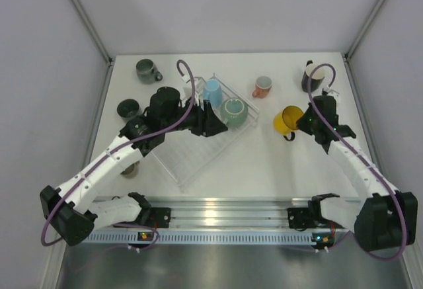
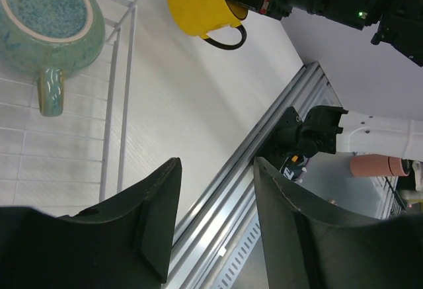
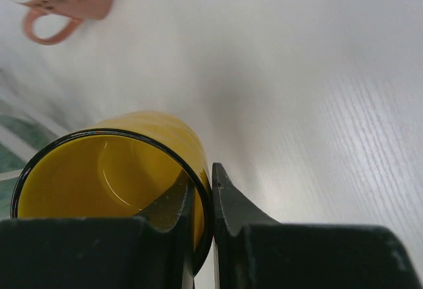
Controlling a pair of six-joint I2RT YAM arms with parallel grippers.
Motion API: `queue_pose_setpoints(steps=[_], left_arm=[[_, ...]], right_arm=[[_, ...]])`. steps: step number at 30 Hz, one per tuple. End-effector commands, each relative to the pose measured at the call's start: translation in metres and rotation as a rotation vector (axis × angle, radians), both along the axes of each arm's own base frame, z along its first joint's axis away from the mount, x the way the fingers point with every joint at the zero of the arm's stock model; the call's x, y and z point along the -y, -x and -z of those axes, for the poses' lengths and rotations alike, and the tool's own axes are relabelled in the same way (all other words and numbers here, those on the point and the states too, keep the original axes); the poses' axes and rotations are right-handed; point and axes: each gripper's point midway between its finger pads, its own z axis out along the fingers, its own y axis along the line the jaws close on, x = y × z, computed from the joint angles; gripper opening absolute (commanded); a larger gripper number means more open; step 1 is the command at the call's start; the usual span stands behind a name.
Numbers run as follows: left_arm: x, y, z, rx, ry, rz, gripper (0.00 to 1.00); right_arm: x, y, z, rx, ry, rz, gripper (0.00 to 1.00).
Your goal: Load the cups into the dish rack
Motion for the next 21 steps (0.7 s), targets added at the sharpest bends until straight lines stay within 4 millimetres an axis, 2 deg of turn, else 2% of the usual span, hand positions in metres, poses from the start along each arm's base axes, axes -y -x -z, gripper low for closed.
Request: queue_pose_setpoints(steps=[1,5,6,8,9,11,12,16,18,20,21], left_arm=[[0.013,0.000,-0.044,0.076,0.139,0.047,0.54],[0.017,0.004,-0.047,0.077,0.181,0.074,0.55],[0.021,0.006,-0.054,0.084,0.215,0.093,0.55],[0.024,0.009,-0.052,0.081,0.245,0.121,0.56],[0.028,0.012,-0.061,0.095,0.287,0.146,0.57],[0.032,0.011,-0.060,0.091,0.312,0.158,0.58],[0.035,0.013,-0.064,0.086,0.338,0.179,0.59],[0.044,0.016,-0.070,0.069,0.397,0.236,0.59],[0.045,0.018,-0.072,0.066,0.423,0.246,0.59],[0.046,0.019,-0.079,0.095,0.455,0.260,0.61],[0.046,0.019,-0.080,0.095,0.465,0.258,0.61]], right_arm=[[-0.020,-0.014,-0.085,0.267,-0.145,-0.059,0.00],[-0.046,0.002,-0.120,0.394,-0.305,-0.147,0.00],[-0.055,0.008,-0.127,0.411,-0.346,-0.185,0.00],[-0.065,0.016,-0.150,0.501,-0.434,-0.222,0.00],[-0.074,0.023,-0.162,0.536,-0.480,-0.274,0.00],[-0.083,0.032,-0.190,0.636,-0.571,-0.313,0.00],[-0.088,0.037,-0.198,0.657,-0.600,-0.346,0.00],[-0.095,0.049,-0.232,0.748,-0.699,-0.391,0.00],[-0.099,0.054,-0.246,0.788,-0.734,-0.420,0.00],[-0.103,0.057,-0.251,0.792,-0.807,-0.425,0.00],[-0.104,0.060,-0.261,0.832,-0.833,-0.448,0.00]])
